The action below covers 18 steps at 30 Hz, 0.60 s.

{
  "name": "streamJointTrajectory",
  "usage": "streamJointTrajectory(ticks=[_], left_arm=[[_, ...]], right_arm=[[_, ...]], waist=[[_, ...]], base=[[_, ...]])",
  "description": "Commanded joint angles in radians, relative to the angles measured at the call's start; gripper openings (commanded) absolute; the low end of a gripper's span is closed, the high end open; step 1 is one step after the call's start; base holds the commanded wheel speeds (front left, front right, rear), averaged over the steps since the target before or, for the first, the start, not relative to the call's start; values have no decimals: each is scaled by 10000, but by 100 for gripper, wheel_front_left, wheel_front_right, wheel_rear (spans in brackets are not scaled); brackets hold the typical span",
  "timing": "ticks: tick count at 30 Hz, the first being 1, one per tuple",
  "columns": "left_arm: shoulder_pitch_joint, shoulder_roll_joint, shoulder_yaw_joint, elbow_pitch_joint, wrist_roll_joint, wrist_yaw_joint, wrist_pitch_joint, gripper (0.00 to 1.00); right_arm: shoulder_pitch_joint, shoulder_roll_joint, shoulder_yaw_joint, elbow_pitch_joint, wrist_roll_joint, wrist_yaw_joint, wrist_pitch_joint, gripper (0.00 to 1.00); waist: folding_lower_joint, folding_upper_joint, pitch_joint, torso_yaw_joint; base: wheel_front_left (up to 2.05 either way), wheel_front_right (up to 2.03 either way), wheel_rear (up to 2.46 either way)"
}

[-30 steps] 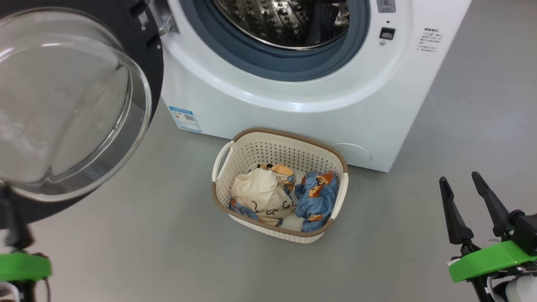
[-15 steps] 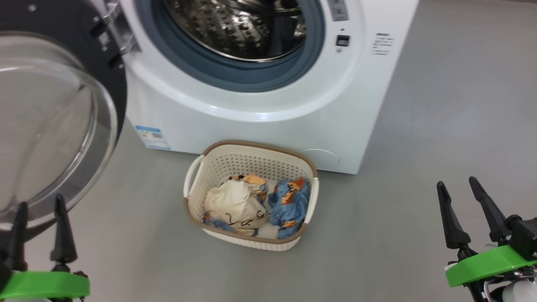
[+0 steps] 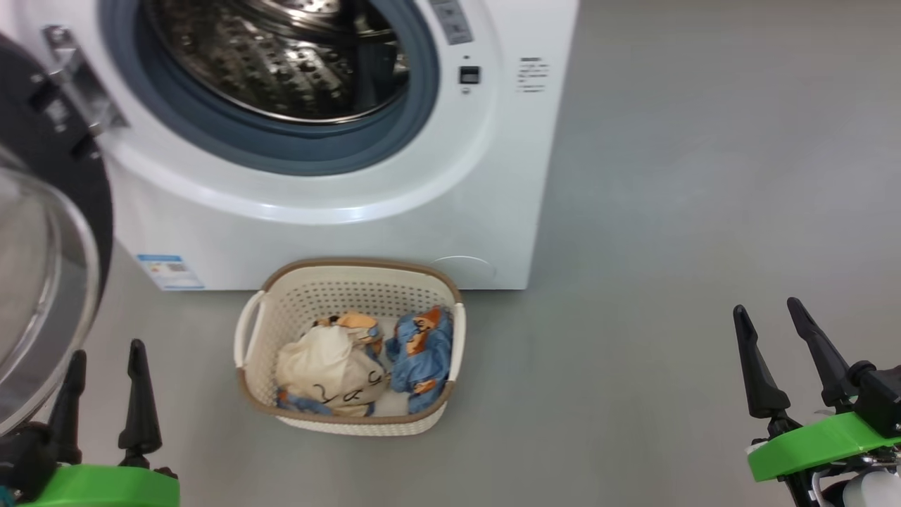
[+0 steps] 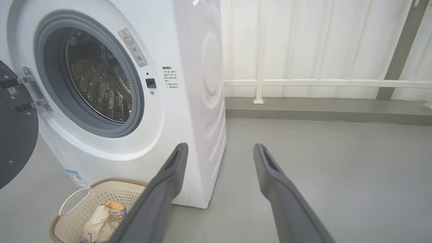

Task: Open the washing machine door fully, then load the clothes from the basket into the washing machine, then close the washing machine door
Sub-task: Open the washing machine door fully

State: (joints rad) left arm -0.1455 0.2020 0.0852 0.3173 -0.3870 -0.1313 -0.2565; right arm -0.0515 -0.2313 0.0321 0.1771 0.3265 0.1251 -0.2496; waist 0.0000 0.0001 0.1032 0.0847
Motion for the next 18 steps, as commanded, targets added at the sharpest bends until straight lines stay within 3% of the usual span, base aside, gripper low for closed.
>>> streamJointTrajectory(ticks=[1,11,18], left_arm=[[-65,233,274,-259,-68,6,-53,100],[269,145,185,-328,-48,6,-53,100],[353,99,88,-290,-73,6,-53,100]], right_arm=[[-155,-192,206,-255,134,56,-122,100],[-55,-99,218,-274,148,56,-122,100],[128,-112,144,-265,160,56,-122,100]], waist=[[0,-1,-17,-518],[0,-1,-208,-1386],[0,-1,-286,-1626]], base=[[0,0,0],[0,0,0],[0,0,0]])
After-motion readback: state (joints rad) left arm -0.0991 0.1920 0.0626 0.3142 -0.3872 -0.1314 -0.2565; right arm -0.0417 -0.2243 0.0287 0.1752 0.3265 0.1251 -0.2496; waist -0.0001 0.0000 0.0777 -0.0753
